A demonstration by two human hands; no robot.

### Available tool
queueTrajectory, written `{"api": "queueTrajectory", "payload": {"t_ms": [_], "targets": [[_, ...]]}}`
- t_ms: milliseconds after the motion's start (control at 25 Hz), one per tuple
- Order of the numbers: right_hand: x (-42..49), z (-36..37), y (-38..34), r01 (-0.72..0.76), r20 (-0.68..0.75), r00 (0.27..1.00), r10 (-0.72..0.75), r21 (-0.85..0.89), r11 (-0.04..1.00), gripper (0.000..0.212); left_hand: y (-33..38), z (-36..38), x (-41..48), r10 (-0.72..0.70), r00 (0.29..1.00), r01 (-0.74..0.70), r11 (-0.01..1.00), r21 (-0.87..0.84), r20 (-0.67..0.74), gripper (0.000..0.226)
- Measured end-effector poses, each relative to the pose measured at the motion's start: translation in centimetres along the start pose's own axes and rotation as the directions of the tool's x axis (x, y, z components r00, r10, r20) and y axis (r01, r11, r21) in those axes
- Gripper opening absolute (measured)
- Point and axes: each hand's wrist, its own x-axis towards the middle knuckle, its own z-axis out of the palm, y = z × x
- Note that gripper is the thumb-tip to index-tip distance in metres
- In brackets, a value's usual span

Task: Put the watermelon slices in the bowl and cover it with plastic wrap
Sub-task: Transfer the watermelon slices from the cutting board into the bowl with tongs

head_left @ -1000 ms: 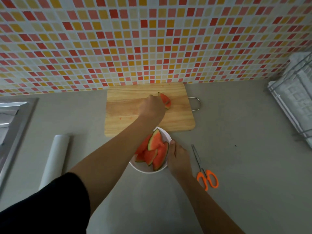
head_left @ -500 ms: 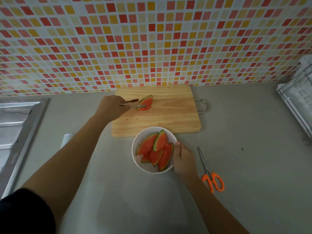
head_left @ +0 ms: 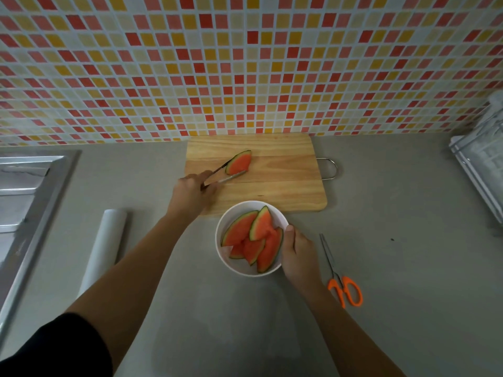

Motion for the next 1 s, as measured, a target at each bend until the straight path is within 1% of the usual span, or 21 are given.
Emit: {"api": "queueTrajectory", "payload": {"t_ms": [80, 120, 200, 280, 320, 360, 400, 480, 520, 600, 680, 760, 920, 1000], "targets": [[0.0, 0.0, 0.0, 0.002, 0.001, 1.000, -0.002, 0.005, 1.000, 0.033, 0.3, -0.4, -0.3, 0.182, 0.982, -0.177, 0.981, 0.083, -0.052, 0.033], [0.0, 0.0, 0.0, 0.003, 0.001, 1.000, -0.003, 0.008, 1.000, 0.034, 0.4, -0.6, -0.5, 0.247, 0.966, -0.237, 0.965, 0.115, -0.080, 0.032], [0.0, 0.0, -0.1, 0.004, 0.000, 1.000, -0.004, 0.010, 1.000, 0.036, 0.2, -1.3, -0.7, 0.286, 0.948, -0.271, 0.956, 0.113, -0.142, 0.025], [0.0, 0.0, -0.2, 0.006, -0.007, 1.000, -0.006, 0.005, 1.000, 0.039, -0.3, -2.1, -0.9, 0.262, 0.950, -0.253, 0.965, 0.071, -0.168, 0.021], [0.0, 0.0, -0.2, 0.005, -0.012, 1.000, -0.005, 0.002, 1.000, 0.039, -0.5, -2.3, -1.1, 0.239, 0.960, -0.233, 0.971, 0.063, -0.143, 0.022], [0.0, -0.1, -0.2, 0.006, -0.016, 1.000, -0.006, -0.001, 1.000, 0.039, -0.7, -2.4, -1.2, 0.187, 0.978, -0.183, 0.982, 0.049, -0.096, 0.026], [0.0, -0.1, -0.2, 0.010, -0.017, 1.000, -0.010, -0.004, 1.000, 0.038, -1.0, -2.5, -1.4, 0.090, 0.995, -0.089, 0.996, 0.023, -0.039, 0.030], [0.0, 0.0, -0.2, 0.027, -0.016, 0.999, -0.027, -0.002, 1.000, 0.036, -1.3, -2.4, -1.4, -0.120, 0.992, 0.123, 0.991, -0.056, 0.044, 0.038], [0.0, 0.0, -0.1, 0.034, -0.016, 0.999, -0.034, 0.007, 0.999, 0.035, -1.5, -2.3, -1.4, -0.168, 0.983, 0.173, 0.981, -0.083, 0.069, 0.042], [0.0, 0.0, -0.2, 0.028, -0.011, 1.000, -0.028, 0.014, 1.000, 0.035, -1.4, -2.1, -1.1, -0.167, 0.983, 0.174, 0.980, -0.094, 0.081, 0.048], [0.0, 0.0, -0.2, 0.024, -0.008, 1.000, -0.024, 0.008, 1.000, 0.035, -1.4, -1.8, -0.5, -0.138, 0.989, 0.142, 0.985, -0.099, 0.048, 0.050], [0.0, 0.0, -0.1, 0.032, -0.016, 0.999, -0.032, 0.002, 0.999, 0.037, -1.7, -1.6, 0.2, -0.171, 0.983, 0.177, 0.979, -0.105, 0.059, 0.051], [0.1, 0.0, 0.0, 0.015, -0.017, 1.000, -0.015, 0.008, 1.000, 0.037, -2.7, -1.9, 0.7, -0.236, 0.939, 0.275, 0.952, -0.135, 0.252, 0.048], [0.1, 0.1, 0.0, 0.022, -0.021, 1.000, -0.022, 0.005, 1.000, 0.036, -3.1, -2.0, 1.0, -0.244, 0.923, 0.298, 0.942, -0.153, 0.296, 0.047]]}}
